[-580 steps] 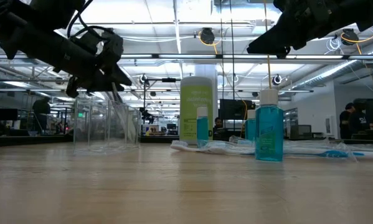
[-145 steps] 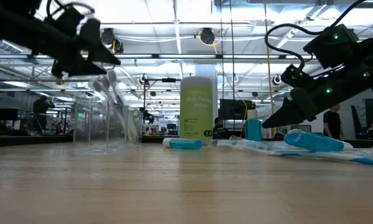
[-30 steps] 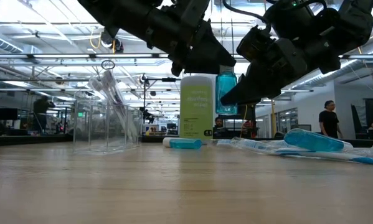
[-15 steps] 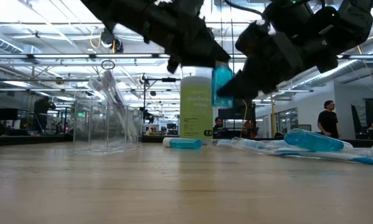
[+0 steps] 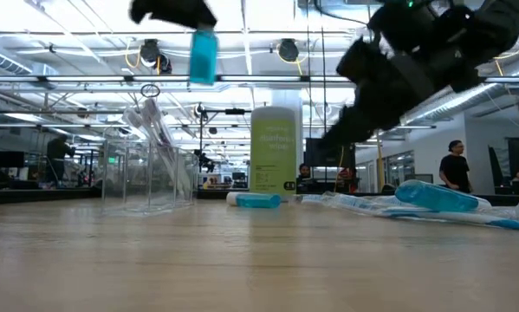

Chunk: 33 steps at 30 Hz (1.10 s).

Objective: Pick & Place toothbrushing station
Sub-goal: Put the top right blue mouthwash into the transparent organizer

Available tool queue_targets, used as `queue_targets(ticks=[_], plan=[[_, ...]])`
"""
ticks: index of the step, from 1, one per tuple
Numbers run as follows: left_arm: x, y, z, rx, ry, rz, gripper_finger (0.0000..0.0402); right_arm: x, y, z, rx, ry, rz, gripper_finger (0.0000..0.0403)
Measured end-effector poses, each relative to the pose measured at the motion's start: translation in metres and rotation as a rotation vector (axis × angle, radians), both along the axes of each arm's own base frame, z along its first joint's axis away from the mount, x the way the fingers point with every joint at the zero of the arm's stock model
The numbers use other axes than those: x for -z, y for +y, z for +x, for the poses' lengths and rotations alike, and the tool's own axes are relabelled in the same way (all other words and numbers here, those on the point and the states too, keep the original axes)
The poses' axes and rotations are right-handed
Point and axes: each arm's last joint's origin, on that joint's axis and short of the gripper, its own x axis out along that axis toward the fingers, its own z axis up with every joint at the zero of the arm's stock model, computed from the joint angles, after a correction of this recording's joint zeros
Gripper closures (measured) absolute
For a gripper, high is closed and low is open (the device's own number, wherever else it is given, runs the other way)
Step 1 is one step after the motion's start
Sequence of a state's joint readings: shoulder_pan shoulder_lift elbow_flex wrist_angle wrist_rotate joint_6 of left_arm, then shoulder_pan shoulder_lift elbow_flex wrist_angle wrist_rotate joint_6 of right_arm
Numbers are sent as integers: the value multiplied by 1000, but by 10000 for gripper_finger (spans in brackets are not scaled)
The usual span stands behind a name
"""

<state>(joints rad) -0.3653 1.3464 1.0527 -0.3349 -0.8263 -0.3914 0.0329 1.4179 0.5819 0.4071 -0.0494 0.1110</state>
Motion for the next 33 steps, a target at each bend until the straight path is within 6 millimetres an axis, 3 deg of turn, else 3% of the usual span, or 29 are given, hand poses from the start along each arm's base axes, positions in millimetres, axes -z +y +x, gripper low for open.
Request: queue_targets(ticks=[6,13,21,26,33], plan=[[32,-6,-23,-150,-8,-25,308,-9,0,-6,0,-8,0,221],[78,3,-41,-287,-29,-54,308,-11,0,-8,1,-4,4,224],[120,9,-54,-319,-132,-114,308,-10,0,-8,2,1,7,227],[137,13,-62,-319,-188,-153,308,-11,0,-8,2,1,7,227],[144,20,-61,-296,-145,-221,308,-11,0,-8,3,1,7,230]])
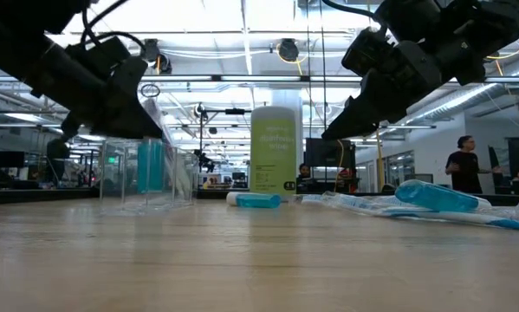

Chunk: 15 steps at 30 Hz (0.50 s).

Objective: Pick & Place toothbrushing station
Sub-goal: Put the top right blue mouthwash into the transparent organizer

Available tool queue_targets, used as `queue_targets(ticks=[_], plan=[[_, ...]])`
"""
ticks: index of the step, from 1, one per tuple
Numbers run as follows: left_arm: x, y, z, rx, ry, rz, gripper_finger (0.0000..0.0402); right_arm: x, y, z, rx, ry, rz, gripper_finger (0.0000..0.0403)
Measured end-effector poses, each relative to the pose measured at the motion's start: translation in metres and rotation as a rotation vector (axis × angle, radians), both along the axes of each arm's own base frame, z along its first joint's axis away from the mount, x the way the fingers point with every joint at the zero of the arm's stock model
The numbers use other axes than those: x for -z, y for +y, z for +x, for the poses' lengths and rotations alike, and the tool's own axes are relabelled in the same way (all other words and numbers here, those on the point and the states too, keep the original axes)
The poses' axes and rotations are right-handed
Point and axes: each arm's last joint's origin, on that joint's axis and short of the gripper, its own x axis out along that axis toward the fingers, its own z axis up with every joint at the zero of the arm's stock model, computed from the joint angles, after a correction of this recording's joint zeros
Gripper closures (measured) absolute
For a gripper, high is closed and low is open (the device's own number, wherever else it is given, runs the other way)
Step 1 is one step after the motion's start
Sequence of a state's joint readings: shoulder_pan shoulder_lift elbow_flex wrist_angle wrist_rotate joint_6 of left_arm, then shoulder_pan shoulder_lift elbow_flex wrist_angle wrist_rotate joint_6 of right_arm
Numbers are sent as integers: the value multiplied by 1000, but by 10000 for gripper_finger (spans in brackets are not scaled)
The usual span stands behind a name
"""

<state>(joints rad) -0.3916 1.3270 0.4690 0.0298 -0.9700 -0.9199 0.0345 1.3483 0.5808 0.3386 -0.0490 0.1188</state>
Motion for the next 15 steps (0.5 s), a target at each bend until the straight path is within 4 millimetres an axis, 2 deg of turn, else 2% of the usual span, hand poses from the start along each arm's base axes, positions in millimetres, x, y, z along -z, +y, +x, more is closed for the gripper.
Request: queue_targets(ticks=[15], plan=[[5,12,5,26,92,8,308,0,0,0,0,-1,0,232]])
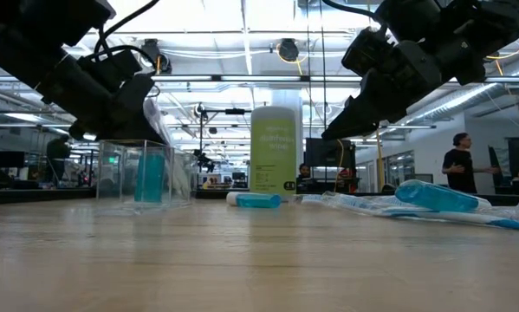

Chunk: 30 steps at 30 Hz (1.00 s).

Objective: Pick & Place toothbrushing station
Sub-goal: Put the top right blue mouthwash into the transparent organizer, then put the bottom blue mouthwash into the transparent organizer

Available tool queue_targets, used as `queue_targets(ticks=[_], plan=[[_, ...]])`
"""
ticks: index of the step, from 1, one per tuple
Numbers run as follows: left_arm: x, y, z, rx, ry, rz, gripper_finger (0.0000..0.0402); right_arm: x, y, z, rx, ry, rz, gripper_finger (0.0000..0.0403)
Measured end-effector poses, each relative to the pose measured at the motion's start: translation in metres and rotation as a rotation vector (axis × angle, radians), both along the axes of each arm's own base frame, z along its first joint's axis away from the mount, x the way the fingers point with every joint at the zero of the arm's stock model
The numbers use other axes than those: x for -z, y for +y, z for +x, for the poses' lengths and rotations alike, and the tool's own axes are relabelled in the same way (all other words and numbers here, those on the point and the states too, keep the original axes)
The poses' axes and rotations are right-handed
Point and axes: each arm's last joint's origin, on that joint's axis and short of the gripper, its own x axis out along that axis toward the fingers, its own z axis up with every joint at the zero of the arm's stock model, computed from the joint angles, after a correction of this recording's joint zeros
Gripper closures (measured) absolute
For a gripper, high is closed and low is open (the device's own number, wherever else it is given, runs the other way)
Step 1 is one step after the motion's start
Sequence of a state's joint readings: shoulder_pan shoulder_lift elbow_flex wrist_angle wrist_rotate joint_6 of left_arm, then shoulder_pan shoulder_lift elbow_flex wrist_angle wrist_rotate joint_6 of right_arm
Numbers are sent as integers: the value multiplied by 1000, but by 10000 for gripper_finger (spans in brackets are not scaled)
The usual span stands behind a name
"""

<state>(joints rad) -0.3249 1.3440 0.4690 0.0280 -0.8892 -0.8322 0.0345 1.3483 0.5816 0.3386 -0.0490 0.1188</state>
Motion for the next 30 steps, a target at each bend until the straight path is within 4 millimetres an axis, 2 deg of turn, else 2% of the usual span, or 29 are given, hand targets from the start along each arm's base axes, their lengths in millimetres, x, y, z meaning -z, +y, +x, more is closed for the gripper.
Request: queue_targets(ticks=[2,9,14,20,30], plan=[[2,0,1,-4,1,1,298,0,0,0,0,0,0,232],[0,0,3,-4,-28,-9,190,1,0,0,0,8,0,232],[-1,0,4,-4,-40,-13,146,1,0,0,0,9,0,232],[-4,-1,7,22,-22,19,126,1,-1,0,45,7,-26,232],[-7,-2,9,54,-31,29,124,1,-1,0,43,7,-24,232]])
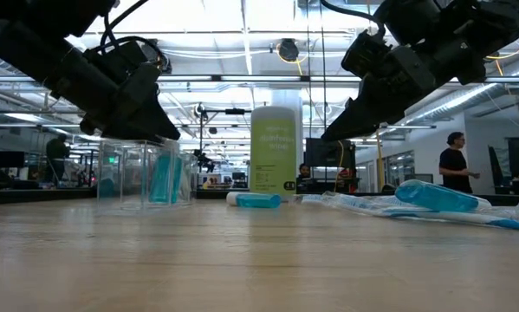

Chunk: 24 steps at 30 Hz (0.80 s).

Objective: Pick & Place toothbrushing station
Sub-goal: Put the bottom blue mouthwash into the transparent organizer

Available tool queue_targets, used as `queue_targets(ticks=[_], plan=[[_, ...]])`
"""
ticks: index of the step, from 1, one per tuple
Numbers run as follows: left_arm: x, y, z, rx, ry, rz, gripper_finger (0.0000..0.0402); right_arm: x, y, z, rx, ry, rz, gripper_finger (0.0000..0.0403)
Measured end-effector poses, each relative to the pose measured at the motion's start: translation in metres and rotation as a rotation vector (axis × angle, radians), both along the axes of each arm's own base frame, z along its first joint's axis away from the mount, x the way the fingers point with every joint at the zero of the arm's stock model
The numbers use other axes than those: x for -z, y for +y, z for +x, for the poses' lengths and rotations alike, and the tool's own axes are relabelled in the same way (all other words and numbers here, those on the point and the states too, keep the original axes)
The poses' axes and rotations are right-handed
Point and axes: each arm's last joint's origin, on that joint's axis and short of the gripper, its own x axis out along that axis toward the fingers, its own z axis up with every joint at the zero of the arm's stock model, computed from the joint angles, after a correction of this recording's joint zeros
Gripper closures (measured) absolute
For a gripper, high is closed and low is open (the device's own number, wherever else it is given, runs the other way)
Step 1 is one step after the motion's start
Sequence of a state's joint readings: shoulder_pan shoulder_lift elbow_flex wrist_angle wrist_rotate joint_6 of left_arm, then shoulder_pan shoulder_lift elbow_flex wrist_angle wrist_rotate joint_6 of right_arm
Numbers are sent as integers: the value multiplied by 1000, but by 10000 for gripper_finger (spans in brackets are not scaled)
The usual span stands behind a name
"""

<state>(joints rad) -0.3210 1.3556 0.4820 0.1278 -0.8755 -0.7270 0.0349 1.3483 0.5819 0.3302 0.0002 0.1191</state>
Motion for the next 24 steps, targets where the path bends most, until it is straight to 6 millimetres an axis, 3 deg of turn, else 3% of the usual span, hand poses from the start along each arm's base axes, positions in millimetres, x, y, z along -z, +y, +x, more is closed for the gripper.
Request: queue_targets(ticks=[17,24], plan=[[-15,-8,13,186,-99,-1,140,3,1,-2,1,32,14,231],[-21,-10,15,243,-112,59,157,4,35,-27,-199,226,41,225]])
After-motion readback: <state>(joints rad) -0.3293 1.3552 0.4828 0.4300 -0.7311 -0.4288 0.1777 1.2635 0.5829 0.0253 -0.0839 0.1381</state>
